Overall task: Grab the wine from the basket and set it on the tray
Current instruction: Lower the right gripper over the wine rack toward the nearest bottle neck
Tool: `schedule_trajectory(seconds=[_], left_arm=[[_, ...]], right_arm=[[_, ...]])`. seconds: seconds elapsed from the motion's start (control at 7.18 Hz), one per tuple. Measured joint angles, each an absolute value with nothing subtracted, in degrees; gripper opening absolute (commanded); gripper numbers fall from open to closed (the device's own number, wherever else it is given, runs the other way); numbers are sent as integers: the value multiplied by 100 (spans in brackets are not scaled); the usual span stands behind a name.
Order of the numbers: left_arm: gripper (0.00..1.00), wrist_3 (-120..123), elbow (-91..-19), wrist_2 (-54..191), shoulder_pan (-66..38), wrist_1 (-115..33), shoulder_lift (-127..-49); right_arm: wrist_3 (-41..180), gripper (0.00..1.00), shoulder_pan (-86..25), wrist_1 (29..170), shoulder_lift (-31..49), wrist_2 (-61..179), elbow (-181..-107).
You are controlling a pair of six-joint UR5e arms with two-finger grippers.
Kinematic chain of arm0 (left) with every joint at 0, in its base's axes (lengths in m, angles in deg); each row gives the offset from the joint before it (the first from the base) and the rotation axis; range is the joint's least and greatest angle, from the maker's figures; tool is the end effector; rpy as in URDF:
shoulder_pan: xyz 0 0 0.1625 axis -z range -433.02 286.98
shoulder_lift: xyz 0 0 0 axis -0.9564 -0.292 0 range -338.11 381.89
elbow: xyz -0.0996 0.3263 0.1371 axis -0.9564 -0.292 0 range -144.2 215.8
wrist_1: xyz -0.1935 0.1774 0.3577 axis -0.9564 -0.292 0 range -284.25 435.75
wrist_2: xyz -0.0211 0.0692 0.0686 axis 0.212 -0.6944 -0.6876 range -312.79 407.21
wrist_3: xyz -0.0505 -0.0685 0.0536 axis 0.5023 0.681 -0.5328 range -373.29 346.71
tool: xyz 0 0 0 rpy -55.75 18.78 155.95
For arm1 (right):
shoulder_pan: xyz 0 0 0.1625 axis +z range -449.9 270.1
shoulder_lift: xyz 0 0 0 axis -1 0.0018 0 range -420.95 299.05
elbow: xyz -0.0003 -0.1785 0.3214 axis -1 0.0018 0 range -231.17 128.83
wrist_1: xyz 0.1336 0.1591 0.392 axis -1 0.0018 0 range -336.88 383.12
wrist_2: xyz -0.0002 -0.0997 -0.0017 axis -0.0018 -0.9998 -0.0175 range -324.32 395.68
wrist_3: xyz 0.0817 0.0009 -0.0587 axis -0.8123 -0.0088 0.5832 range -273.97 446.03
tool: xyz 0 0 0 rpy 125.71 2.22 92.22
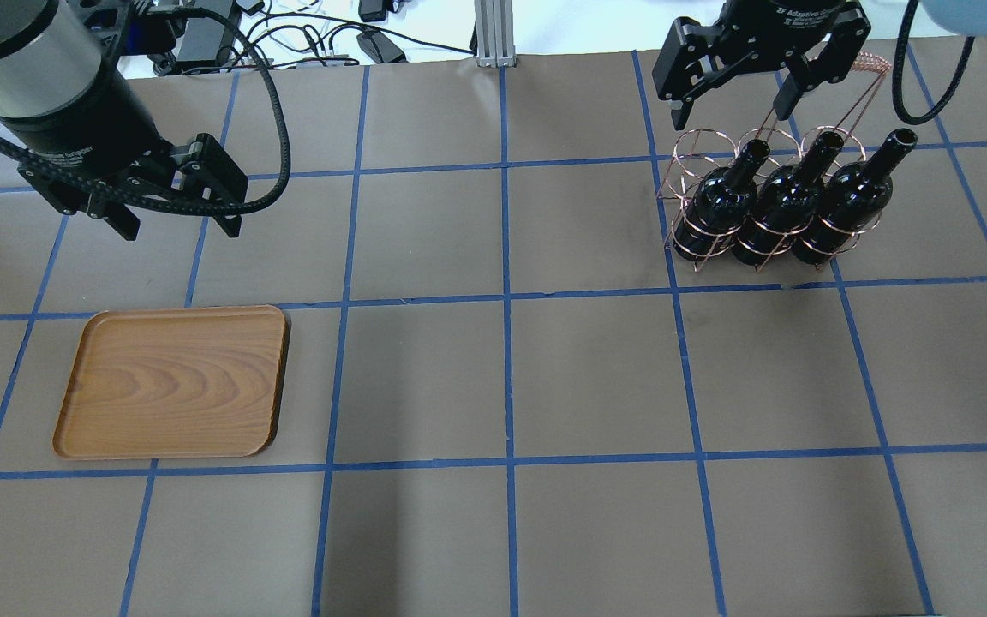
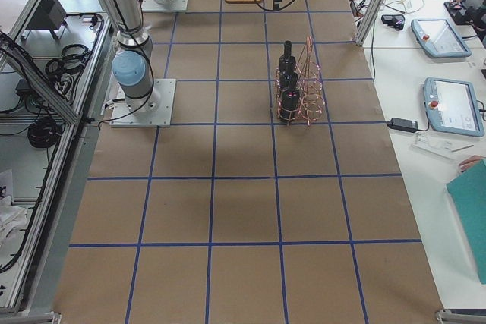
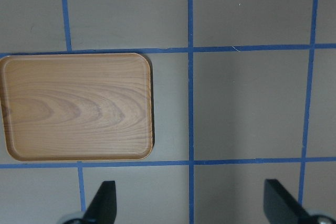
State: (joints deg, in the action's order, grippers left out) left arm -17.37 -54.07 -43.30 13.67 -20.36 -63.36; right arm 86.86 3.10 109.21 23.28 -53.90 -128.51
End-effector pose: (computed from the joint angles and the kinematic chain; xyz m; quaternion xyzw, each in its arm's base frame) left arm -0.1039 -0.4956 0.4621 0.0068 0.9999 0.0110 0.0038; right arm 0.1632 -0.5540 0.4838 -0.0335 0.9991 -0.0259 0.0041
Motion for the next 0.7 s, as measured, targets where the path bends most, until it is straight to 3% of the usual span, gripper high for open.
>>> schedule_trajectory(seconds=[0.7], left_arm=[[100,-1750,-5422,-4333,1355,-2024,-6352]], right_arm=[[8726,100,-191,10946,2263,-5269,-13035]])
